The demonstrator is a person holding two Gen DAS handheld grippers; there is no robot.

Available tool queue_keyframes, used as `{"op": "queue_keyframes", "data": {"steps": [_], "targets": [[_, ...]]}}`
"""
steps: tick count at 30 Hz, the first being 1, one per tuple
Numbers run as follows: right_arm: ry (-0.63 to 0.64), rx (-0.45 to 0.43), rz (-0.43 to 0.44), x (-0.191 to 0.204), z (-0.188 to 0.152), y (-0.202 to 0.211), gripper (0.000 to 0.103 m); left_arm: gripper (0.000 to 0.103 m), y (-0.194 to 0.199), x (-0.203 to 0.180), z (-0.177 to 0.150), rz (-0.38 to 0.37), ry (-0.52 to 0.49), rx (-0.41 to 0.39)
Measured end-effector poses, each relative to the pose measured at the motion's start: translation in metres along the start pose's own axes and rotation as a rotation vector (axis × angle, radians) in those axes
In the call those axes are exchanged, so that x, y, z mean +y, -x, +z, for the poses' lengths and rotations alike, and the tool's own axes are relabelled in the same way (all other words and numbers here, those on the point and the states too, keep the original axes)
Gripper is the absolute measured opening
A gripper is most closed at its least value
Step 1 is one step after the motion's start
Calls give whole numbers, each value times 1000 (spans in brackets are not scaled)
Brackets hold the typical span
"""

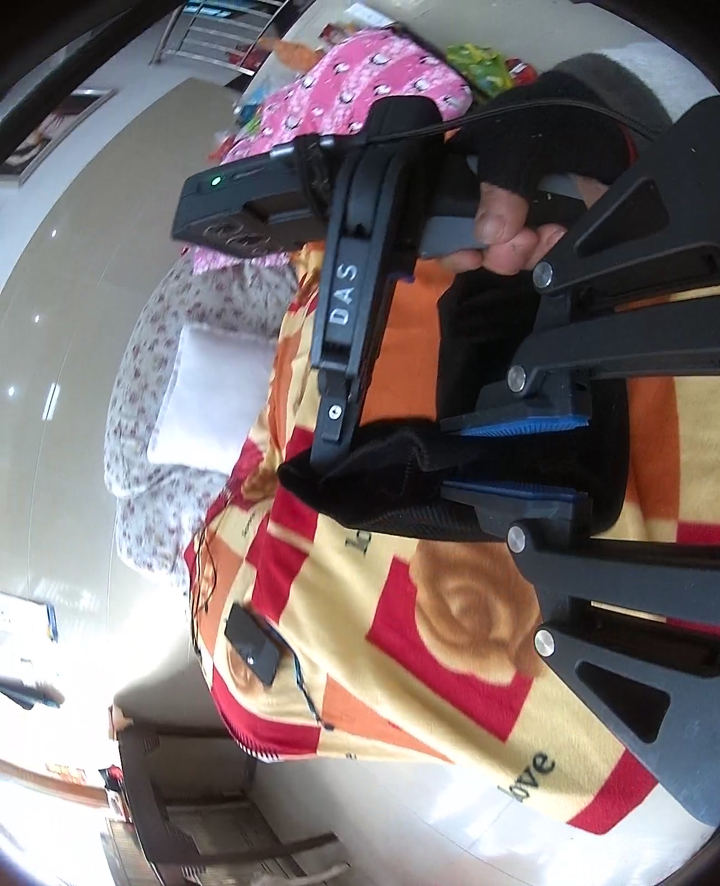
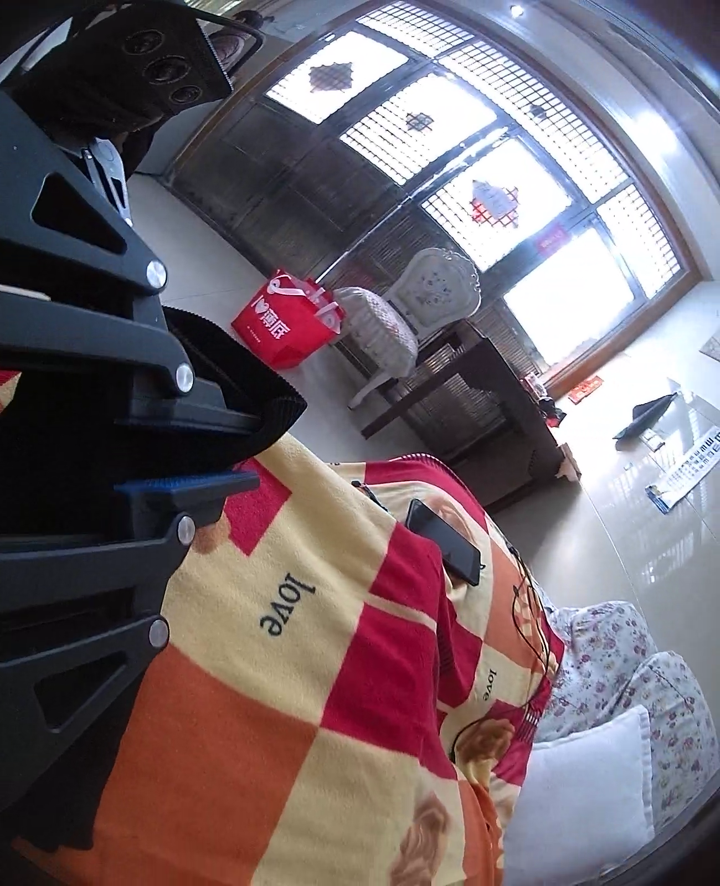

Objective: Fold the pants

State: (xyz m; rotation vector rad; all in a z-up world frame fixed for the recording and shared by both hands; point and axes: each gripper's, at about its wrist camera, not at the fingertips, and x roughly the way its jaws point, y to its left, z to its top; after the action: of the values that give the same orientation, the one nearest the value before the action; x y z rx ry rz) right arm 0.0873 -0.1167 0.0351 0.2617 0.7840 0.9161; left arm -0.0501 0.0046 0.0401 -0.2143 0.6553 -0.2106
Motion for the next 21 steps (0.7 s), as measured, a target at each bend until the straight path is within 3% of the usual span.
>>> {"op": "queue_keyframes", "data": {"steps": [3, 6, 7, 9, 10, 11, 13, 21], "targets": [[-19, -3, -28, -4, -4, 9, 12, 12, -8, -6, -4, -45, -12, 25], [-89, -35, -79, -15, -14, 28, 35, 11, -18, -14, -15, -77, -32, 60], [-115, -49, -111, -20, -17, 37, 48, 11, -20, -15, -19, -81, -34, 71], [-172, -66, -167, -31, -26, 57, 54, 11, -28, -18, -27, -99, -43, 99], [-204, -75, -148, -34, -30, 65, 55, 11, -30, -20, -30, -106, -49, 105], [-234, -87, -116, -37, -34, 71, 64, 11, -32, -22, -32, -113, -56, 107], [-282, -90, -78, -38, -40, 76, 73, 11, -34, -25, -35, -118, -59, 114], [-215, -16, -13, 2, -46, 50, 80, 11, -36, -28, -41, -112, -75, 104]]}}
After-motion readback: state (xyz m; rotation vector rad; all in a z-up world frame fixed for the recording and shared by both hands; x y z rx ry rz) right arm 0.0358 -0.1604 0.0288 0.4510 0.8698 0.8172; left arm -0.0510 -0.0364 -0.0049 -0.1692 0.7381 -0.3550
